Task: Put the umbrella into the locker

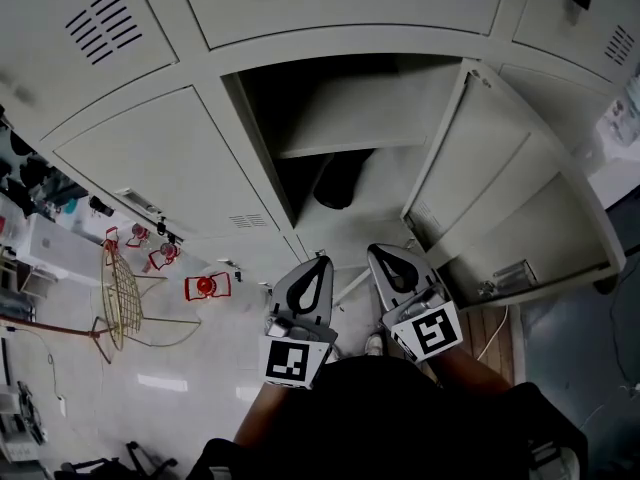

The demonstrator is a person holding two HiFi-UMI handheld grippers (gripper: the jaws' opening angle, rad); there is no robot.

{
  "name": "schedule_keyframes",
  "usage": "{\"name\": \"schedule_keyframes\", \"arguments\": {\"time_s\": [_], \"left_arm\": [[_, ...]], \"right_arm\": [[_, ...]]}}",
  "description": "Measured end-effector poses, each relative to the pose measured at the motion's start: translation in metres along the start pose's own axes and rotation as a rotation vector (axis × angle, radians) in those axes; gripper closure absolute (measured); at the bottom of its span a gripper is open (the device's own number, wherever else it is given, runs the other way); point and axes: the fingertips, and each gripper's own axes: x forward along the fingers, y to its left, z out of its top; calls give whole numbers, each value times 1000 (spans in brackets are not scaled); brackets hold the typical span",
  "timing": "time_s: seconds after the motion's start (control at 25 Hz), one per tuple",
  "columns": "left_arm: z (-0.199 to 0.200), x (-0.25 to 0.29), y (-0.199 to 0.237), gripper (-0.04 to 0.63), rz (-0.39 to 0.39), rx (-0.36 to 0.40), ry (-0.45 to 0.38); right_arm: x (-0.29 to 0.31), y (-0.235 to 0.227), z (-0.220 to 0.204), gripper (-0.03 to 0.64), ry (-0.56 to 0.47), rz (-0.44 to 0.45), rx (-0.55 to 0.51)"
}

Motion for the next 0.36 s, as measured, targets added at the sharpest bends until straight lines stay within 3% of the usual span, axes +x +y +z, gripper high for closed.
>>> {"name": "schedule_keyframes", "arguments": {"time_s": [0.36], "left_arm": [[-1, -6, -1, 600, -1, 13, -2]], "right_arm": [[-1, 5, 1, 618, -10, -15, 4]]}}
